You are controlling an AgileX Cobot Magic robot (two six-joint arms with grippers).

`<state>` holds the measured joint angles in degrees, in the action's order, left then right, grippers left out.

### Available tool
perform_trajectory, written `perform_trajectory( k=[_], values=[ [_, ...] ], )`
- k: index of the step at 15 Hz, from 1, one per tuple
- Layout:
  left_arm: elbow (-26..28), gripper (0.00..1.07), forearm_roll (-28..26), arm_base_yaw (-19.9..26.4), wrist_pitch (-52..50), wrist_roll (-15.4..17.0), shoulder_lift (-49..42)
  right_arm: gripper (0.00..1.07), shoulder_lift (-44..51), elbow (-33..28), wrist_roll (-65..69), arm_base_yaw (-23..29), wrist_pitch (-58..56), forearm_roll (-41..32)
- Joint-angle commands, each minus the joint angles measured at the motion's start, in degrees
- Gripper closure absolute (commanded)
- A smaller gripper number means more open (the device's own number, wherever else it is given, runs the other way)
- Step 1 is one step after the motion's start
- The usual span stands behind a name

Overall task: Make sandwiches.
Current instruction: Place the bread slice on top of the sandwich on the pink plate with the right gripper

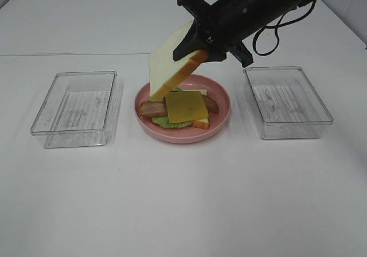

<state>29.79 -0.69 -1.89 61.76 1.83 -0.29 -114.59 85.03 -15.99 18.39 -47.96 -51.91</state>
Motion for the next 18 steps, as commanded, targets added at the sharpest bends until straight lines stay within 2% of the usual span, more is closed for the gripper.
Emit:
perform_trajectory(
  k=[1,5,14,16,18],
  values=[
    [-0.06,0.17,-0.11,0.0,-0.17,-0.11,-0.8,1.07,-2.35,-0.4,-2.46,0.23,2.81,-3.04],
    [-0.06,0.17,-0.11,0.0,-0.17,-0.11,-0.8,1.07,-6.02,-0.4,-5.33,0.23,5.1,-6.88],
    [-0.06,0.17,-0.11,0.0,-0.17,-0.11,-0.8,1.06,-11.29,-0.4,-9.17,0.23,9.51,-8.48],
    [-0.06,0.17,-0.11,0.0,-0.17,-0.11,-0.8,1.0,-11.34,-0.4,-9.11,0.23,9.51,-7.28],
    [-0.06,0.17,-0.11,0.0,-0.17,-0.11,-0.8,0.73,-11.34,-0.4,-9.11,0.23,9.05,-6.07]
  ],
)
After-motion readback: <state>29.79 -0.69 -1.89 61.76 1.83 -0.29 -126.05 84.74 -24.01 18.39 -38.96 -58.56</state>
